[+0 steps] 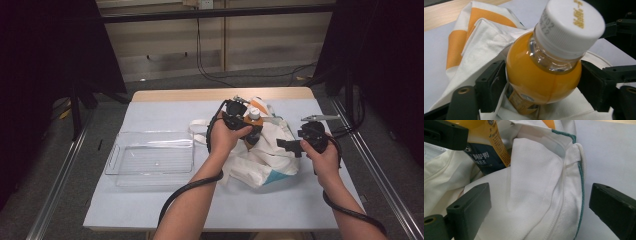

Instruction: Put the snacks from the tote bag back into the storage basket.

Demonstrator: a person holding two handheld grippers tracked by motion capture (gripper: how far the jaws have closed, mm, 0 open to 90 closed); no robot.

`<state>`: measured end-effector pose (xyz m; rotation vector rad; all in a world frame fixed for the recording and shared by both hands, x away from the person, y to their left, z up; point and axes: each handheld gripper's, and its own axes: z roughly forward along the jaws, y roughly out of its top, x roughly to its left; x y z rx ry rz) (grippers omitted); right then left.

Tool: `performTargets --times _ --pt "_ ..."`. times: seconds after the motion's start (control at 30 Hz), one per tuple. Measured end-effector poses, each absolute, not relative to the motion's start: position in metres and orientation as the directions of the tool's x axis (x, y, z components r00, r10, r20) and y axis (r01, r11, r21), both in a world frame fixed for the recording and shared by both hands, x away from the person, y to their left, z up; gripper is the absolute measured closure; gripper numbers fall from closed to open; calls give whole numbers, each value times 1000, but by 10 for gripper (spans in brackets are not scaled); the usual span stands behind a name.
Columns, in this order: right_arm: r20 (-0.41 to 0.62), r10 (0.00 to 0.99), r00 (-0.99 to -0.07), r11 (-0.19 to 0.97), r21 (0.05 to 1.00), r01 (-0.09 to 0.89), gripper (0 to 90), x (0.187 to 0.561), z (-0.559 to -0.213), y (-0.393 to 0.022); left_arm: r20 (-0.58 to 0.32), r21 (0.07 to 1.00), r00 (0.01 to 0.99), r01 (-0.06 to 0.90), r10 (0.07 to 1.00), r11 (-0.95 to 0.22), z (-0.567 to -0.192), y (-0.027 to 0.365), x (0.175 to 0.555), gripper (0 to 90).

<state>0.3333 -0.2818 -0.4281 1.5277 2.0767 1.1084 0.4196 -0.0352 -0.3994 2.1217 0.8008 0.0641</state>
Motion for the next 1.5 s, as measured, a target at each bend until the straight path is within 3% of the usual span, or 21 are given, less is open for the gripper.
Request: performTargets --times 0.8,1.5 --pt "185 908 -376 119 747 655 42 333 -429 -282 -158 733 810 479 564 -483 -396 -41 418 298" --pt "187 905 -381 118 752 649 43 333 -426 -280 -179 680 810 512 558 -525 -361 -37 418 300"
